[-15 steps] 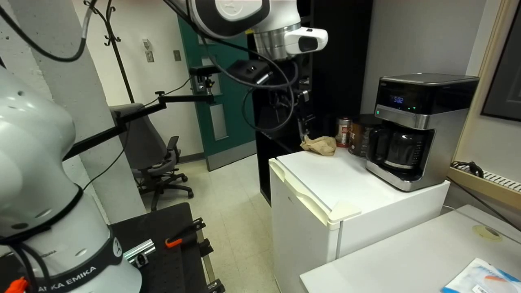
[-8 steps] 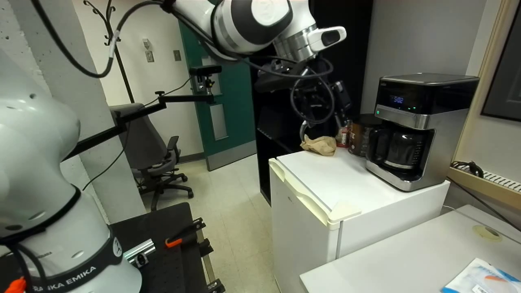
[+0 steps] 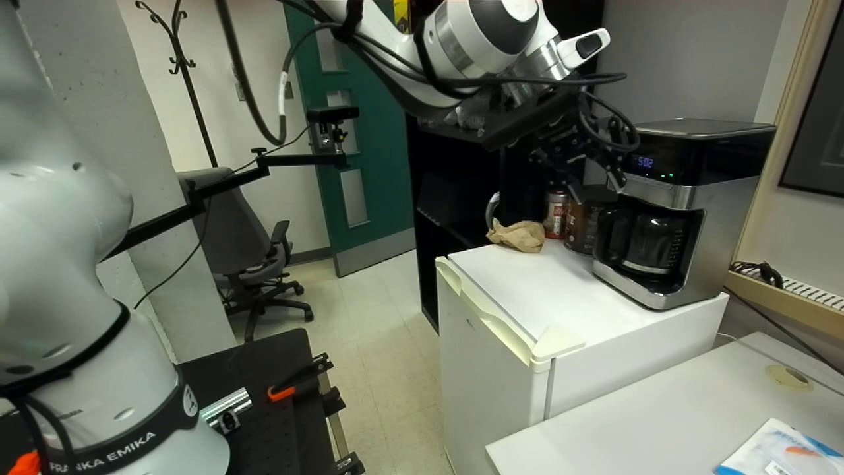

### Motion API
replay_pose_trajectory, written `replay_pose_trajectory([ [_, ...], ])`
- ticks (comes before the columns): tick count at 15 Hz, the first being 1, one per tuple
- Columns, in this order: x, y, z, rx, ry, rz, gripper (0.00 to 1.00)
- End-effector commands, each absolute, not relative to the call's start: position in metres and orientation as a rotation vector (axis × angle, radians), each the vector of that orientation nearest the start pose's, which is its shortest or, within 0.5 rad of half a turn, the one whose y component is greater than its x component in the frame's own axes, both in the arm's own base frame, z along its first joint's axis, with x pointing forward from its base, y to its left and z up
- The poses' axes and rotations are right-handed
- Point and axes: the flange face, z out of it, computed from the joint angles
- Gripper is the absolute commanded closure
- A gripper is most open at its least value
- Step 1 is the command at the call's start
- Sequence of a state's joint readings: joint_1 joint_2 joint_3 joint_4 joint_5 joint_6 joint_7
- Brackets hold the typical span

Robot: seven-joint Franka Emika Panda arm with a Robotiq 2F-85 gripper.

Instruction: Press a button on the coffee maker

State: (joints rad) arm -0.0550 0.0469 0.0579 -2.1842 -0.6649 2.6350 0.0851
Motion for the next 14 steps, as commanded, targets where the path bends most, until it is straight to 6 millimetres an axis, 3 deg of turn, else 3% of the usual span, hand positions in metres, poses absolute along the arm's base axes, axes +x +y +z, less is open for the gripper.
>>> replay_pose_trajectory([
  [1, 0.617, 0.026, 0.396, -3.402, -0.895, -0.801, 0.72],
  [5, 0.649, 0.038, 0.384, -3.397, -1.037, -0.920, 0.99],
  [14, 0.696, 0.051, 0.363, -3.387, -1.143, -1.121, 1.00],
])
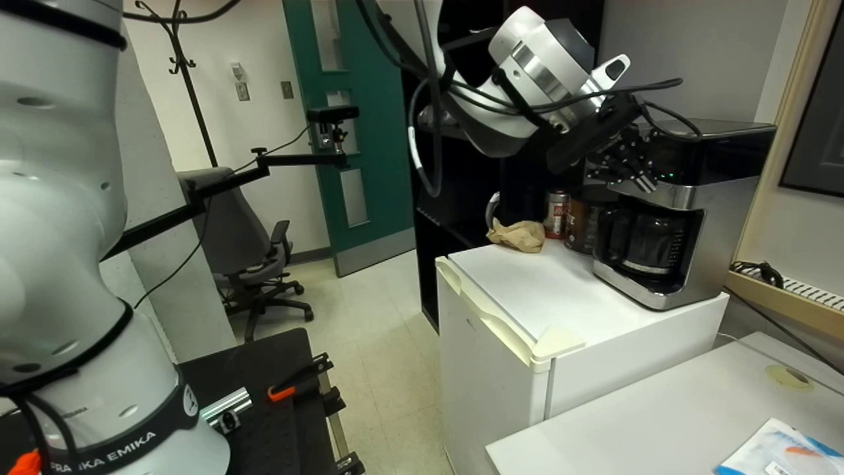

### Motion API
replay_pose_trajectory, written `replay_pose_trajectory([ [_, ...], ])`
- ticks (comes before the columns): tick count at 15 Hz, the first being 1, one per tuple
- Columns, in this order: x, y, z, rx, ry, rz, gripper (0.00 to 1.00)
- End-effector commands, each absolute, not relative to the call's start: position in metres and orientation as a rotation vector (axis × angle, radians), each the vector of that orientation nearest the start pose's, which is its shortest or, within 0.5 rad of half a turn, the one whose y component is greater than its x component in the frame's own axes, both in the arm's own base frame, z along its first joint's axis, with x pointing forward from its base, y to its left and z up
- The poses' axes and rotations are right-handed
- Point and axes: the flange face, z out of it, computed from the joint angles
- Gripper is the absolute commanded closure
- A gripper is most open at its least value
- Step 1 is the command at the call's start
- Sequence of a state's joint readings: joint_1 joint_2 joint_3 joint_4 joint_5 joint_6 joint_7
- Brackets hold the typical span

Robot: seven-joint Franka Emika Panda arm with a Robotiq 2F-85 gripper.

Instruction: Press a button on the coffee maker

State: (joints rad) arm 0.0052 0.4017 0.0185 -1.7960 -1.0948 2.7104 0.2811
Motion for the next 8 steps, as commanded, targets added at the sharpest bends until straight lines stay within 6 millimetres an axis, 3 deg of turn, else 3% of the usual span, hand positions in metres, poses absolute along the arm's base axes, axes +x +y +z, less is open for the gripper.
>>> replay_pose_trajectory([
  [1, 0.699, 0.052, 0.361, 2.292, 0.771, 0.762, 1.00],
  [8, 0.721, 0.058, 0.346, 2.293, 0.776, 0.793, 1.00],
])
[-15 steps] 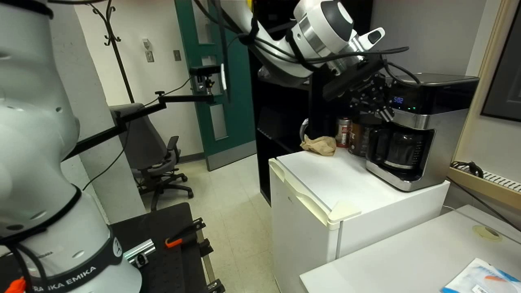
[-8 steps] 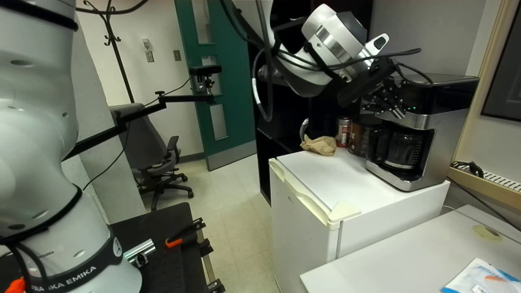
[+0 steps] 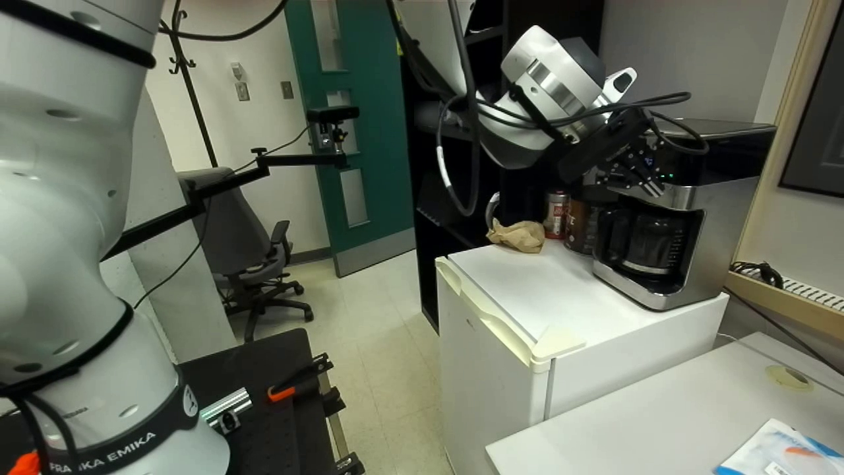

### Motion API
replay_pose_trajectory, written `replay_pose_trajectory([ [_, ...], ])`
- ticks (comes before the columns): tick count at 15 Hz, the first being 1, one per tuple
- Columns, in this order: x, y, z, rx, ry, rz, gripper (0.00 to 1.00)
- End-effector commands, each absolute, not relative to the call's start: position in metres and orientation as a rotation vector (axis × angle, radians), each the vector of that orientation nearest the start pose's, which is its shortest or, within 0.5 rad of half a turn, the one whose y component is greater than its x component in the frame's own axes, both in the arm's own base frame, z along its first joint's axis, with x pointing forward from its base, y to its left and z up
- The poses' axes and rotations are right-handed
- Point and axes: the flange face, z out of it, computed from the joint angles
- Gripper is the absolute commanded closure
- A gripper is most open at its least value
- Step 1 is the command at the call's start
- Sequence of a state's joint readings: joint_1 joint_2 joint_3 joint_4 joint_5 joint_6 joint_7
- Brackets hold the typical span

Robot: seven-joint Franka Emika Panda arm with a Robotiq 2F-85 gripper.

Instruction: Press a button on the coffee maker

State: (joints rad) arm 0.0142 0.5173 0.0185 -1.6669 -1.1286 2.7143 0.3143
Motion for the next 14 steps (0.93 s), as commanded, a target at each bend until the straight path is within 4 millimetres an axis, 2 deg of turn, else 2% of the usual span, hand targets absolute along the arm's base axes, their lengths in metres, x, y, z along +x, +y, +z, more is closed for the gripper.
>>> replay_pose_trajectory([
  [1, 0.724, 0.058, 0.345, 2.291, 0.775, 0.799, 1.00],
  [14, 0.741, 0.061, 0.341, 2.293, 0.802, 0.881, 1.00],
])
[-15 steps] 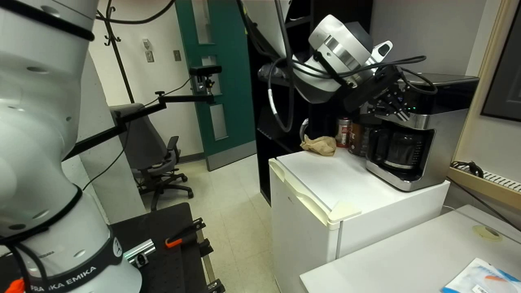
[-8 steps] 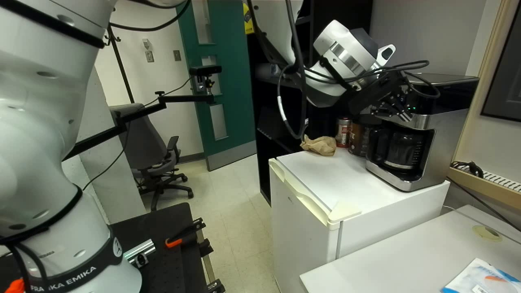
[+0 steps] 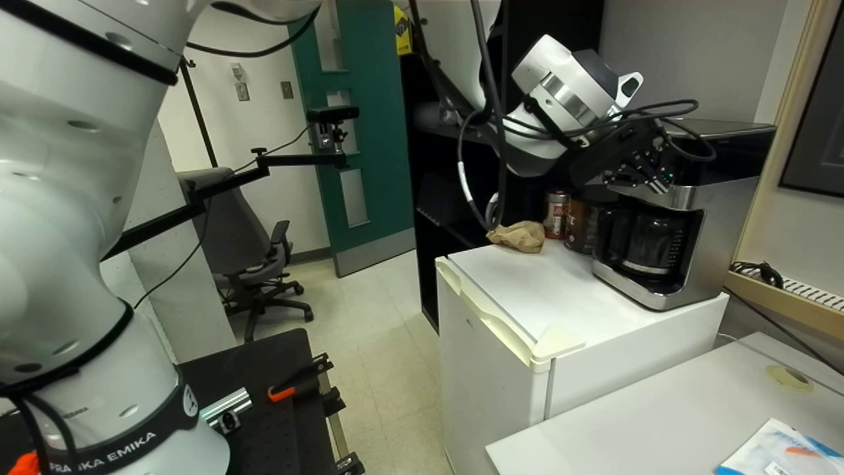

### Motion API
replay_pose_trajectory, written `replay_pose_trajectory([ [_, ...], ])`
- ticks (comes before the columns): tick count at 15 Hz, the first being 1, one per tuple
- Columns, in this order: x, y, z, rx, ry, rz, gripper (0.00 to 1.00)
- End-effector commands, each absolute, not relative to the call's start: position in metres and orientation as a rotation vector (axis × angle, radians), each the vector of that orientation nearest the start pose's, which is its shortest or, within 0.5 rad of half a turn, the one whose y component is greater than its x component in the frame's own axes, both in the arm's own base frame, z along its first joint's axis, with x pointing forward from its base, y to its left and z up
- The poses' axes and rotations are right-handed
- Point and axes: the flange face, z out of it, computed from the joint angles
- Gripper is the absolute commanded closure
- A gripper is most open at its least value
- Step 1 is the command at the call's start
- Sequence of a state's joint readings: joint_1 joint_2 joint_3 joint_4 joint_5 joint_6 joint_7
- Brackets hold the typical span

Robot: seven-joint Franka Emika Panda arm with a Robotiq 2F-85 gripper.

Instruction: Press a button on the coffee maker

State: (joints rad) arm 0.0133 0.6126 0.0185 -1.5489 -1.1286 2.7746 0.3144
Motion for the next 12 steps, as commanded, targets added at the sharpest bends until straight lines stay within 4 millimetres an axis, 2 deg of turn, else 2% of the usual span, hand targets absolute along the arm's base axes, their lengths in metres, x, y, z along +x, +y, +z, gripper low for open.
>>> replay_pose_trajectory([
  [1, 0.7421, 0.0613, 0.3400, 2.293, 0.803, 0.884, 1.00],
  [10, 0.7436, 0.0558, 0.3377, 2.296, 0.802, 0.892, 1.00],
  [12, 0.7355, 0.0560, 0.3400, 2.314, 0.807, 0.891, 1.00],
])
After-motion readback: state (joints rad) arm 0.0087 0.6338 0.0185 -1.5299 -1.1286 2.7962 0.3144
